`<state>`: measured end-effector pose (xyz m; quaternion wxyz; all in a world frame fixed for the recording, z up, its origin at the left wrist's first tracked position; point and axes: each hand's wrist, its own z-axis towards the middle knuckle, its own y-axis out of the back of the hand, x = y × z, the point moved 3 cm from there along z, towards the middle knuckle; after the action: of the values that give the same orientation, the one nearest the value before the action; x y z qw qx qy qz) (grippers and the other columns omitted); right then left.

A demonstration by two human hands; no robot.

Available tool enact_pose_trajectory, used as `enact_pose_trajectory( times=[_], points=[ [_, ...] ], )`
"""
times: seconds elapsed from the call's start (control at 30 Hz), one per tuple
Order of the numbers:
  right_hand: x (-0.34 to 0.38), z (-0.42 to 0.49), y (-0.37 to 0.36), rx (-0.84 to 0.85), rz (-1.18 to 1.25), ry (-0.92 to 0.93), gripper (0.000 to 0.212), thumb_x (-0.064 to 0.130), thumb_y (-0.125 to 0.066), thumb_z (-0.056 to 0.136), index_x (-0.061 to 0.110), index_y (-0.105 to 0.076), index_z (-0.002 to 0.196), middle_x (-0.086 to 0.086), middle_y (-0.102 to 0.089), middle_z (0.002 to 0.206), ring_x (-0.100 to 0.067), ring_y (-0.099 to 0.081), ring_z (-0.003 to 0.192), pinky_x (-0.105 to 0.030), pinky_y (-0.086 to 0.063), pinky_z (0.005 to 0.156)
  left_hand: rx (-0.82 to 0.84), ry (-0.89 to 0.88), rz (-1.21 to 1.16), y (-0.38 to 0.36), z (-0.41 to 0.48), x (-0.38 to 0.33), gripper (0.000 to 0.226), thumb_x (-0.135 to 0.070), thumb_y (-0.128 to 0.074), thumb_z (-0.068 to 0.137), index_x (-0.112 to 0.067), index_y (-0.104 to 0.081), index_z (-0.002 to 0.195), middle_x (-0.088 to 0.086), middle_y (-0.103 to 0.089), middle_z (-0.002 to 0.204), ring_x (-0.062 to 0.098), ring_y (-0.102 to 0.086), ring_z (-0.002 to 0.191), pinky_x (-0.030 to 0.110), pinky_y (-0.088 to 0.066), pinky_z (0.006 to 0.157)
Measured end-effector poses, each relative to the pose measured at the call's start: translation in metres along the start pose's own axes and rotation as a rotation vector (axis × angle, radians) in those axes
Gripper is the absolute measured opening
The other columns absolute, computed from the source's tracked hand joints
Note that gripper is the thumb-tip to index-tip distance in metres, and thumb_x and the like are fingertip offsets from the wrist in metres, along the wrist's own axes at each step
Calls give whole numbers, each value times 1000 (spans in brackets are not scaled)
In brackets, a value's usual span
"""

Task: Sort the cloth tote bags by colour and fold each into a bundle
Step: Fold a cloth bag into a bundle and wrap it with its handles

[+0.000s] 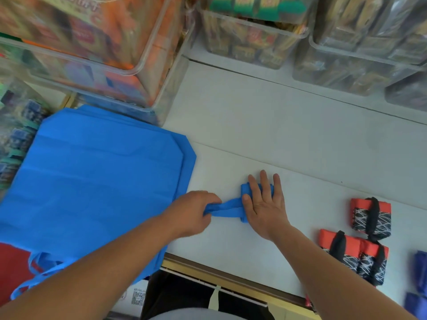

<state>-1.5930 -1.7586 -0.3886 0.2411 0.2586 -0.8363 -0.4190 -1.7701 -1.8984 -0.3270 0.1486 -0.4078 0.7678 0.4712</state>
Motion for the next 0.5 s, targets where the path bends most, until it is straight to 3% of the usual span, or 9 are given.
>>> enact_pose_trajectory(
  times=[0.07, 0.17, 0.23, 0.33, 0.43, 0.5],
  points=[
    [0, 1, 0, -19, -25, 18, 63, 59, 10, 99, 31, 26, 153, 0, 30, 164, -33, 36, 147, -53, 15, 123, 42, 53, -103, 23, -10, 14, 35, -21, -66, 93, -33, -66, 126, -17, -68, 113, 2, -62, 101, 27, -52, 93],
    [1, -2, 1, 1, 13, -12, 73, 70, 4, 95, 35, 22, 156, 6, 31, 163, -28, 39, 146, -45, 18, 122, 39, 110, -74, 44, -22, 37, 29, -30, -71, 93, -30, -71, 122, -19, -68, 99, -1, -62, 91, 22, -52, 85],
    [6, -7, 9, 16, 24, -23, 78, 73, 1, 92, 34, 17, 158, 5, 31, 163, -27, 40, 145, -42, 16, 122, -119, 85, 76, 49, -29, 40, 37, -35, -69, 93, -24, -66, 129, -10, -66, 113, 10, -61, 106, 28, -51, 92],
    [11, -10, 14, 42, 20, -39, 77, 71, -4, 94, 34, 18, 158, 6, 32, 163, -26, 41, 144, -43, 14, 123, -487, -154, 230, 34, -38, 9, 44, -30, -69, 92, -11, -62, 131, 3, -60, 133, 22, -55, 120, 33, -49, 99],
    [9, -7, 10, 45, 11, -28, 75, 69, 4, 94, 33, 19, 158, 4, 35, 162, -25, 48, 139, -41, 21, 120, -377, -499, 330, -11, -29, -32, 34, -26, -66, 94, -10, -63, 124, 1, -61, 127, 20, -55, 119, 32, -48, 100],
    [8, -7, 10, 58, 14, -15, 77, 68, 14, 87, 33, 25, 154, 4, 37, 161, -22, 55, 131, -42, 21, 120, -251, -514, 356, -44, -11, -30, 39, -30, -71, 89, -11, -63, 122, 2, -61, 124, 22, -55, 117, 38, -50, 100]
  ],
)
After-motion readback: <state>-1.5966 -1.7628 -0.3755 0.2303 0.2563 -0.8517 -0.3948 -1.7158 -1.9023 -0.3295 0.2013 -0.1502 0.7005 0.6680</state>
